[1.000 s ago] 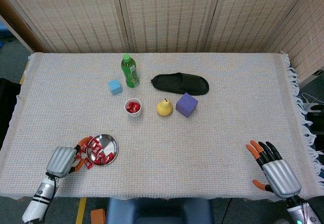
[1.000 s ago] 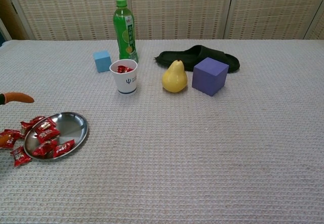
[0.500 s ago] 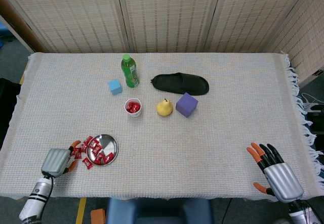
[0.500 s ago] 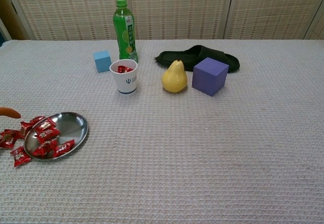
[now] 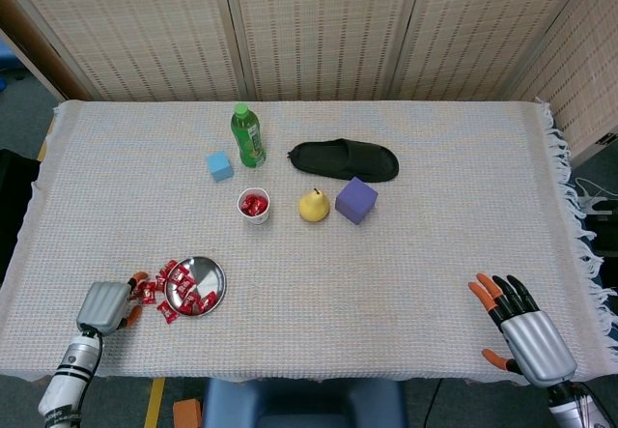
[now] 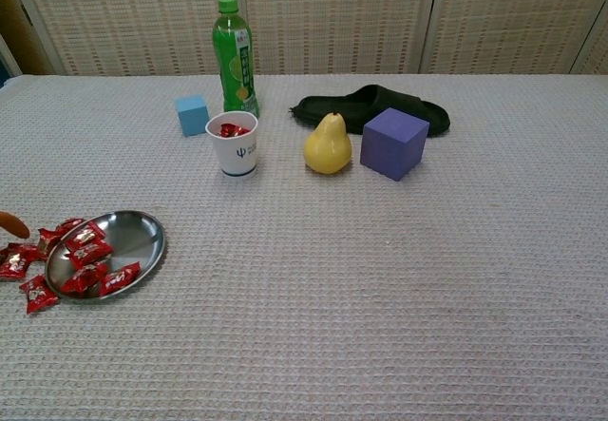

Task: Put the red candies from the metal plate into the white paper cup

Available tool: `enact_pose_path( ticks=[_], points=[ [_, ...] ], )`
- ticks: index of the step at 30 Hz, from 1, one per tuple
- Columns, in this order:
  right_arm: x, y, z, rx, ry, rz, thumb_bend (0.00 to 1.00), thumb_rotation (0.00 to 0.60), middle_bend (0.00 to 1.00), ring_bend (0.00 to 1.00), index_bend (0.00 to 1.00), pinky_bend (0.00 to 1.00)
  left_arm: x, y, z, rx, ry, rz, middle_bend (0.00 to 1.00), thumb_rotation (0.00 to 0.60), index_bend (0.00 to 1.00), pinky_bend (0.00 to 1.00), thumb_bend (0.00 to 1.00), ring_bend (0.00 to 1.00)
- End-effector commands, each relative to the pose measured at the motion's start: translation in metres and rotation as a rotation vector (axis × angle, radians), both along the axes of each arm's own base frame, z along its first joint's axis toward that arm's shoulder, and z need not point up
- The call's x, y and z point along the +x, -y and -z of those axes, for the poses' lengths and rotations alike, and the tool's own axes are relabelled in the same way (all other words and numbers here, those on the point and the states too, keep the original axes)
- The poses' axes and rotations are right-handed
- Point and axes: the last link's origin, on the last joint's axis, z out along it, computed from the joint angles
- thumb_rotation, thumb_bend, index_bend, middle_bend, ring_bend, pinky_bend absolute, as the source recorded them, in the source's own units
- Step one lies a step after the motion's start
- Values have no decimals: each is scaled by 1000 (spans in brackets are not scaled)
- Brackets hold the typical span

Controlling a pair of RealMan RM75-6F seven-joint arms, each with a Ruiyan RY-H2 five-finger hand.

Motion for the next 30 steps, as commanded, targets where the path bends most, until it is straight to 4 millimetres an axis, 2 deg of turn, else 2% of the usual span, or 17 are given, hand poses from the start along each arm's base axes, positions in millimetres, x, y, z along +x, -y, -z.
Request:
enact_pose_path(
  ticks=[1, 10, 20, 30],
  points=[
    [0, 0, 0, 1, -1, 1, 46, 600, 0, 0, 0, 0, 0, -1, 3, -2, -11, 7, 948, 600, 244, 1000, 381, 968],
    [-1, 2, 1, 2, -5, 9, 47, 600, 0, 0, 0, 0, 5, -5, 13, -9, -2, 30, 947, 600, 262, 1000, 380, 968],
    [-1, 3, 2, 3, -8, 13, 47, 600, 0, 0, 0, 0, 1, -6, 14, 0, -10, 30, 948, 600, 404, 1000, 379, 968],
    [-1, 4, 3, 6, -11, 15, 47, 600, 0, 0, 0, 0, 0, -1, 15, 7, 12, 39, 947, 600, 445, 1000, 376, 968]
  ],
)
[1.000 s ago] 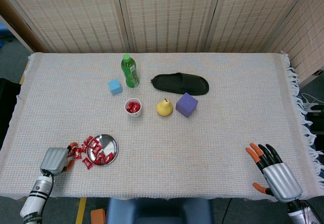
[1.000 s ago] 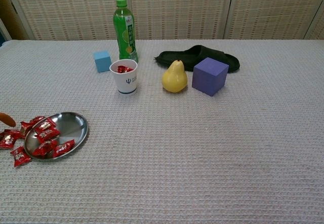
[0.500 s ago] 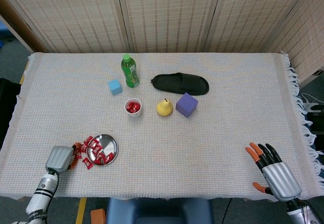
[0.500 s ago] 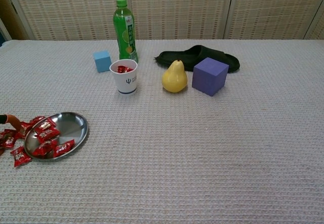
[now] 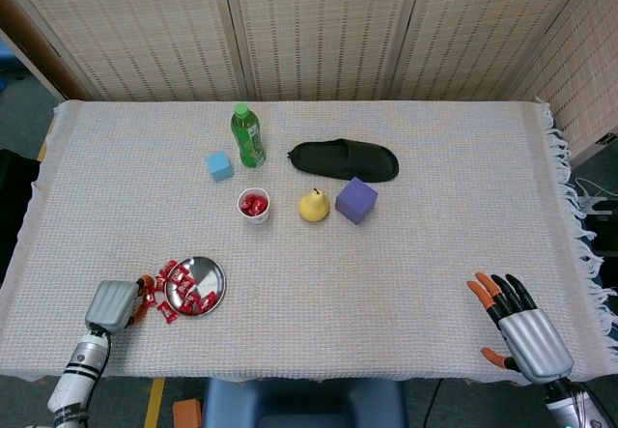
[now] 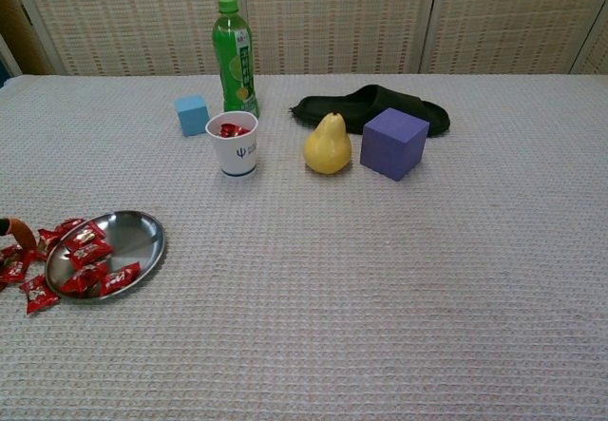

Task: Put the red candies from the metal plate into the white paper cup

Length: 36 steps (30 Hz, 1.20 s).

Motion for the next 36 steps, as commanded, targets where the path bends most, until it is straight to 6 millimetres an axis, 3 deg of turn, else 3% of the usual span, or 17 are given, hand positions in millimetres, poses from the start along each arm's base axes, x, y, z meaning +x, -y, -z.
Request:
enact_pose_path(
  ticks=[1, 23, 27, 36],
  points=[
    [0, 0, 0, 1, 0, 0, 47, 600, 0, 0, 0, 0, 0, 1, 1, 2, 15, 0, 947, 600, 448, 1000, 377, 967],
    [0, 0, 2, 4, -5, 1, 47, 600, 0, 0, 0, 0, 5, 11, -10, 18, 125, 11, 949, 600, 481, 1000, 374, 968],
    [0, 2, 4, 11, -9, 4, 47, 600, 0, 0, 0, 0, 31, 0, -32, 81, 205, 80, 949, 600, 483, 1000, 373, 968],
    [-3, 8, 5, 0, -12, 31, 47, 600, 0, 0, 0, 0, 104, -53, -38, 19, 268, 177, 949, 600, 482, 1000, 372, 968]
  ],
)
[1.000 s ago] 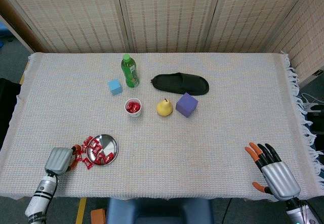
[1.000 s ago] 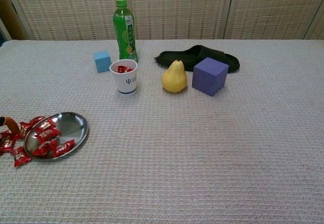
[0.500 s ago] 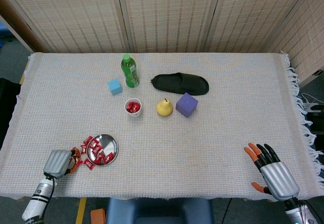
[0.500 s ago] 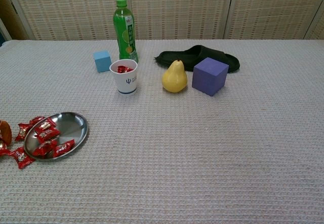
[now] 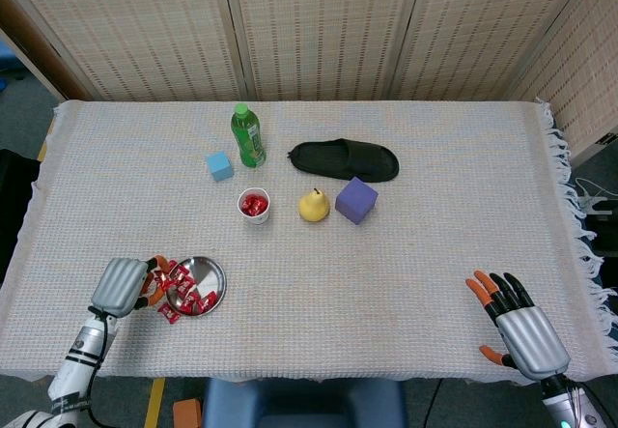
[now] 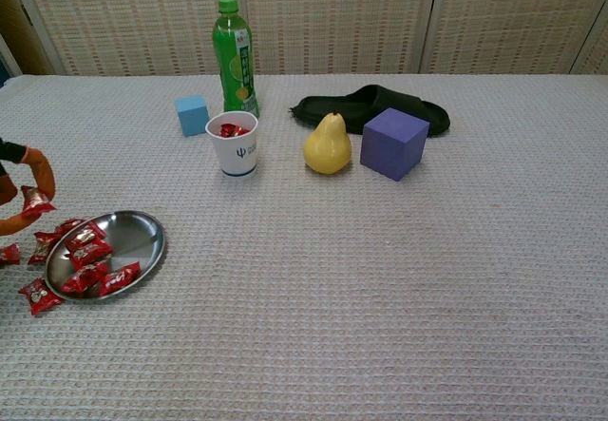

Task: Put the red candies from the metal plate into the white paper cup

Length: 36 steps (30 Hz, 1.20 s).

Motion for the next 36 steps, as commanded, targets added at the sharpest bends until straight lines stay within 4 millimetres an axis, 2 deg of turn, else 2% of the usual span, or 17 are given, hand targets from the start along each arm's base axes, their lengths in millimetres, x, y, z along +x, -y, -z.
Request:
enact_pose_path(
  ticks=[1, 6, 9, 16, 20, 29, 36],
  points=[
    [-2, 4, 1, -4, -3, 13, 47, 600, 0, 0, 0, 0, 36, -29, 0, -25, -2, 55, 950, 600, 481, 1000, 373, 968],
    [-5, 11, 1, -13, -7, 43, 46, 600, 0, 0, 0, 0, 87, -68, 15, -67, 11, 117, 949, 600, 479, 1000, 374, 968],
    [-7, 15, 0, -22, -6, 63, 46, 600, 0, 0, 0, 0, 108, -93, 24, -64, -18, 148, 949, 600, 479, 1000, 376, 968],
    [-14, 23, -3, -38, -6, 110, 47, 600, 0, 0, 0, 0, 136, -144, 42, -54, -55, 131, 951, 600, 482, 1000, 374, 969],
    [-15, 25, -4, -49, -2, 122, 46, 600, 0, 0, 0, 0, 146, -163, 53, -65, -50, 104, 951, 600, 485, 1000, 376, 969],
    [-19, 25, -11, -67, 10, 141, 47, 600, 0, 0, 0, 0, 149, -177, 71, -59, -105, 92, 950, 600, 438, 1000, 376, 969],
    [-18, 21, -13, -70, 16, 129, 47, 600, 0, 0, 0, 0, 146, -170, 72, -54, -132, 101, 945, 600, 189, 1000, 377, 969]
  ],
)
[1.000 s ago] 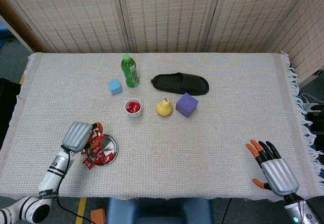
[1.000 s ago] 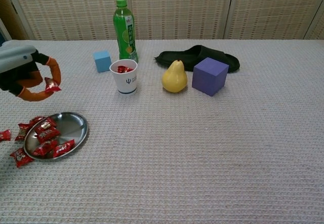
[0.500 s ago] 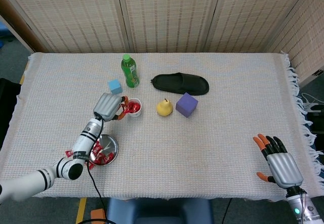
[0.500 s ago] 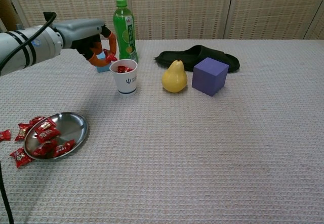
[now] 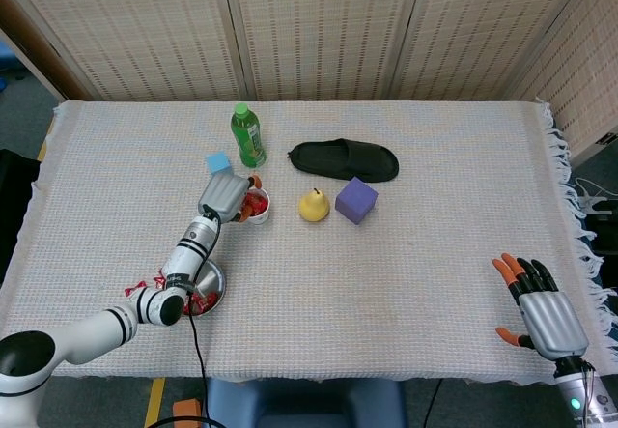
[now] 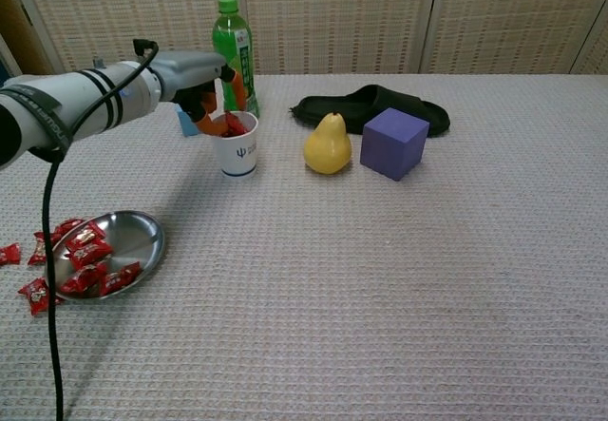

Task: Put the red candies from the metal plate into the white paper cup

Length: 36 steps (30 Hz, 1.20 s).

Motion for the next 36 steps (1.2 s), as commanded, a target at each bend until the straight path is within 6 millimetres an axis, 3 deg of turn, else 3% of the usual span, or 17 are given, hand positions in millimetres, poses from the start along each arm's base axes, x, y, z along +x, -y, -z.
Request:
enact_pose_path(
  ticks=[1, 7, 10, 15, 23, 27, 36],
  points=[
    [2, -2, 0, 2, 1, -9, 47, 600, 0, 0, 0, 0, 0, 5, -2, 7, 2, 7, 944, 600, 163, 1000, 377, 968],
    [6, -7, 2, 12, 4, -37, 47, 600, 0, 0, 0, 0, 1, 22, -16, 22, 28, 25, 944, 600, 80, 1000, 374, 969],
    [8, -10, 1, 18, 9, -50, 47, 600, 0, 0, 0, 0, -4, 43, -29, 30, 54, 43, 944, 600, 76, 1000, 378, 969],
    [10, -18, -3, 17, 24, -78, 47, 600, 0, 0, 0, 0, -53, 99, -54, 55, 54, 5, 945, 600, 112, 1000, 378, 969],
    [16, -28, -1, 50, 30, -137, 47, 600, 0, 0, 0, 0, -139, 178, -74, 66, -4, -142, 945, 600, 177, 1000, 379, 969],
    [18, -31, 2, 72, 25, -155, 47, 600, 0, 0, 0, 0, -166, 196, -77, 103, -60, -174, 945, 600, 204, 1000, 378, 969],
    [21, -36, 5, 88, 20, -184, 46, 600, 0, 0, 0, 0, -201, 219, -66, 97, -112, -250, 945, 600, 229, 1000, 378, 969]
  ],
)
